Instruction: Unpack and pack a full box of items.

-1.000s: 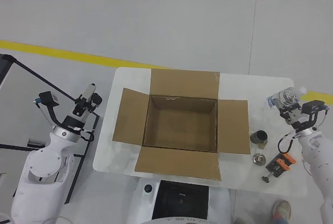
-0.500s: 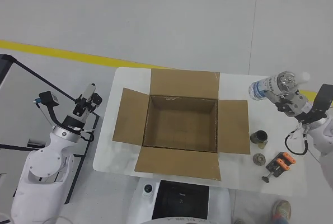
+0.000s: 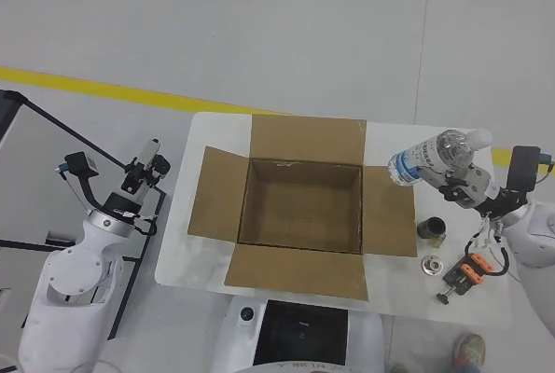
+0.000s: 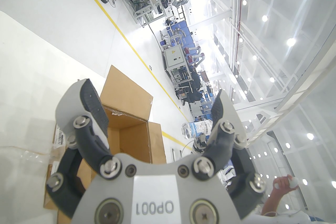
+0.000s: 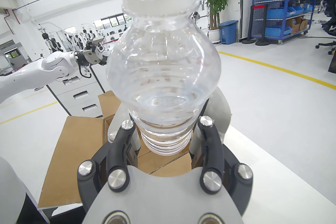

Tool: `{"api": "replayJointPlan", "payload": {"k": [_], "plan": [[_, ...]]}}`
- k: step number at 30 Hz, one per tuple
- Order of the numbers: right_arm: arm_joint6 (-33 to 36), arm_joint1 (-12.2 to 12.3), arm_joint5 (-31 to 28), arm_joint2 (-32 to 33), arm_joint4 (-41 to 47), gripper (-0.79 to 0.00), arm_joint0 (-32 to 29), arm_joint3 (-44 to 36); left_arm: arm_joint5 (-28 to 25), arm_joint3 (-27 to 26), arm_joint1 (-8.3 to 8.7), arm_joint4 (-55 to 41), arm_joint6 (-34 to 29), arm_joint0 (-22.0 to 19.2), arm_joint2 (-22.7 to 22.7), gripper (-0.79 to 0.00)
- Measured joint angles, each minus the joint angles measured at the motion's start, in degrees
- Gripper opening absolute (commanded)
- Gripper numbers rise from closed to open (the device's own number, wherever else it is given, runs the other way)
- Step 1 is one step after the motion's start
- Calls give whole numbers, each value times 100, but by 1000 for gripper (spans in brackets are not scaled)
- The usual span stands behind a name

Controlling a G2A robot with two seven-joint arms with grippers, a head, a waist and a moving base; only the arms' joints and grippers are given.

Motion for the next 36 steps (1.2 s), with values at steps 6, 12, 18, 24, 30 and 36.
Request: {"api": "replayJointPlan", "payload": {"k": [6, 12, 18, 24, 30, 36], "plan": [[0, 0, 0, 0, 0, -785, 0, 0, 0, 0, 0, 0, 0, 0, 0, 0], [0, 0, 0, 0, 0, -785, 0, 0, 0, 0, 0, 0, 0, 0, 0, 0], [0, 0, 0, 0, 0, -785, 0, 0, 0, 0, 0, 0, 0, 0, 0, 0], [6, 0, 1, -5, -2, -785, -3, -7, 0, 0, 0, 0, 0, 0, 0, 0], [622, -59, -27, -478, 140, -785, 117, -284, 0, 0, 0, 0, 0, 0, 0, 0], [1977, -143, 54, -1505, 1228, -785, 729, -208, 0, 0, 0, 0, 0, 0, 0, 0]]}}
